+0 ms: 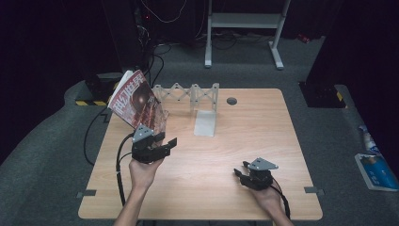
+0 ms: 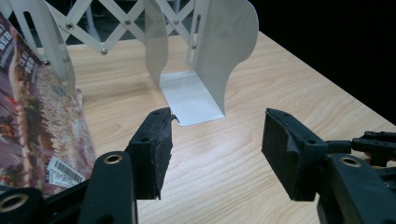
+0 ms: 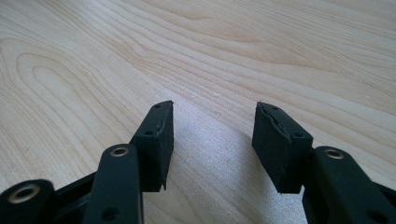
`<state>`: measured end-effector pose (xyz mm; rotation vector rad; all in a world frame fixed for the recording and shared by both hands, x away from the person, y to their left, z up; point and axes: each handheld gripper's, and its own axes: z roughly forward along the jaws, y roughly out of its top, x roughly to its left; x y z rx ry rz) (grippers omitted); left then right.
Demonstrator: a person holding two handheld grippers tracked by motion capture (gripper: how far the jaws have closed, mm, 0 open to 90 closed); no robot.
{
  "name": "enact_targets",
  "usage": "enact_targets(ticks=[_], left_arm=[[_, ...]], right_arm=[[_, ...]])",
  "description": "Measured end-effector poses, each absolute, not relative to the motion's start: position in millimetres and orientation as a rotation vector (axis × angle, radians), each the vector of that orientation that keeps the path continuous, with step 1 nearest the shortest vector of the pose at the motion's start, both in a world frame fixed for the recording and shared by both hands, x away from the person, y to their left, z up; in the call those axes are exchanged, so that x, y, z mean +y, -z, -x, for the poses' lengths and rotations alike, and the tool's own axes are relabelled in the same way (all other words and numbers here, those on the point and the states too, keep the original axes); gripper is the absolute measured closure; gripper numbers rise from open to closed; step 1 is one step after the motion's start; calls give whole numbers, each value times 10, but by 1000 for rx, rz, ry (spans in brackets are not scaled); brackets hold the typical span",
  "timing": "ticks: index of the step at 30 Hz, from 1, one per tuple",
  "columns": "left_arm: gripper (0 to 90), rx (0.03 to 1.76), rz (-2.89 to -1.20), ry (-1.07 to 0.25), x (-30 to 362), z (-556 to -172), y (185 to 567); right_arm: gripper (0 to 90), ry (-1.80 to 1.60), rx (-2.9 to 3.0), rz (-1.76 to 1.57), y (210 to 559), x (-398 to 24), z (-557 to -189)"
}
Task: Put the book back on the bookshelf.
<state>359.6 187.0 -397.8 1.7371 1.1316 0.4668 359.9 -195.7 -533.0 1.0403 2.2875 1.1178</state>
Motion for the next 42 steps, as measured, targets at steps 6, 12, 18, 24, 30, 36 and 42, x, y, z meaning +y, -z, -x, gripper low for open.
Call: enact_targets(ticks=[6,12,18,24,30,36,42], left_arm=[[432,1129,-1742,-453,1817,-3603,4015],[437,1126,-1753,-438,1746,-3612,4053],[437,1116,-1755,-429,1687,-3617,4058],[437,1113,-1752,-407,1624,-3634,4097],[437,1108,-1762,-391,1552,-3645,4159],[440,1107,-1771,-374,1496,-3653,4223],[445,1111,-1782,-348,1437,-3653,4305]], right_arm=[[484,-1118,2287,-1040,5330,-1957,-3597],[480,-1119,2288,-1036,5331,-1958,-3597],[478,-1120,2288,-1036,5332,-1958,-3595],[477,-1120,2289,-1035,5332,-1958,-3595],[477,-1121,2288,-1035,5332,-1959,-3595],[477,-1121,2289,-1035,5332,-1959,-3595],[476,-1121,2289,-1034,5333,-1959,-3595]])
